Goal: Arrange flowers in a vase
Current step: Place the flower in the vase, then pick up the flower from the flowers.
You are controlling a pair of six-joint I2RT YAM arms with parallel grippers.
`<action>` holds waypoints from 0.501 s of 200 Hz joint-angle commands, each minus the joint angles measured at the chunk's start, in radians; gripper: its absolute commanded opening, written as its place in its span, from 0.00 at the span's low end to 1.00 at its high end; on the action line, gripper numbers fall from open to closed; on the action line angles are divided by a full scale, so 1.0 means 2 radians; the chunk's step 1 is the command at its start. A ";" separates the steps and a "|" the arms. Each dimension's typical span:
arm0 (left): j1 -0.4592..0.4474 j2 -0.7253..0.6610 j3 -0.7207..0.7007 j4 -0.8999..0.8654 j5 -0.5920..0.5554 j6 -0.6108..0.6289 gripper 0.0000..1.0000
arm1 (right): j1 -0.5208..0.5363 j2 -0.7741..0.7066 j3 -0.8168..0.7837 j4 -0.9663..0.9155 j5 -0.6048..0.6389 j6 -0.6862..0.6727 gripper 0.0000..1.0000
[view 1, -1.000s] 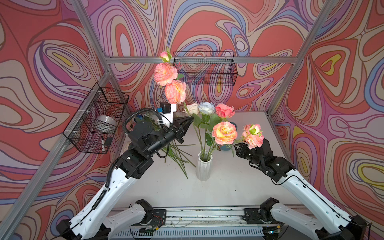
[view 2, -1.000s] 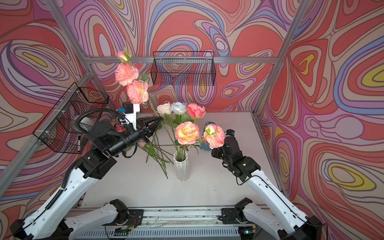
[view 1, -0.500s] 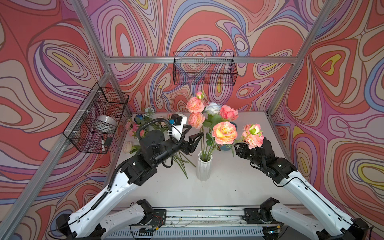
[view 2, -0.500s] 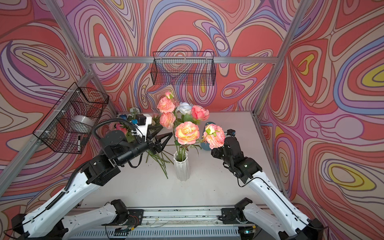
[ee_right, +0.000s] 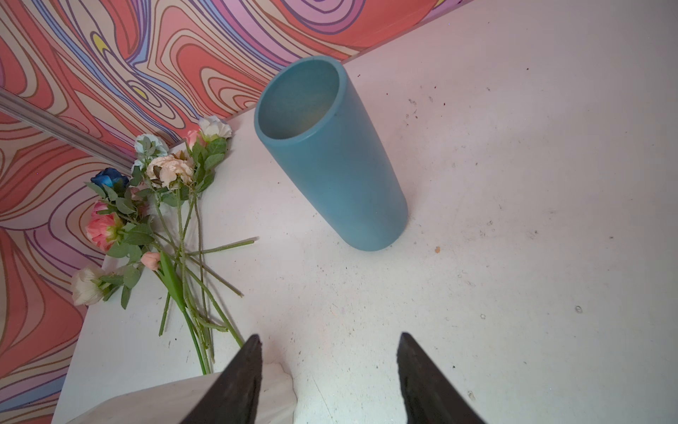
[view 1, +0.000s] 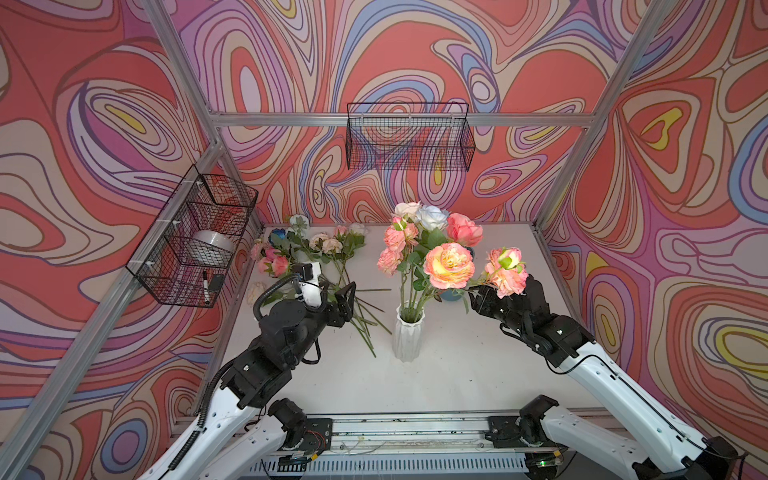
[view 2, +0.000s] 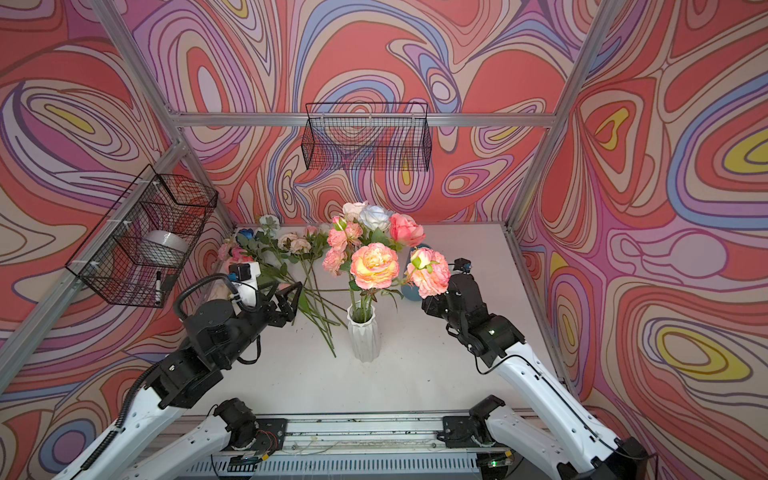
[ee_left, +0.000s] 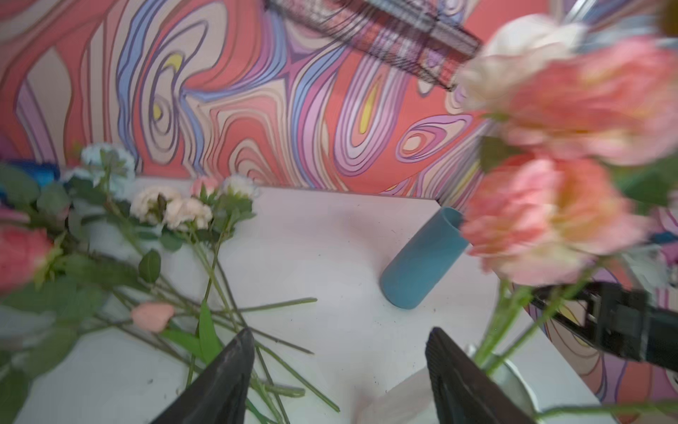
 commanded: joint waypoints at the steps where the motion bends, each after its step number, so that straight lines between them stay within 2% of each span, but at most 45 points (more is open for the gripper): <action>1: 0.125 0.046 -0.043 0.017 0.131 -0.129 0.71 | -0.003 -0.009 -0.004 0.005 -0.003 -0.005 0.59; 13: 0.155 0.087 -0.055 0.058 0.157 -0.153 0.70 | -0.003 -0.010 -0.006 0.008 -0.005 -0.005 0.59; 36: 0.157 0.190 -0.045 0.128 0.152 -0.157 0.67 | -0.003 -0.009 -0.011 0.012 -0.008 -0.003 0.58; 62: 0.159 0.311 0.009 0.144 0.147 -0.147 0.59 | -0.003 -0.012 -0.013 0.010 -0.003 -0.004 0.57; 100: 0.162 0.425 0.074 0.130 0.125 -0.123 0.58 | -0.003 -0.020 -0.019 0.005 0.000 -0.004 0.57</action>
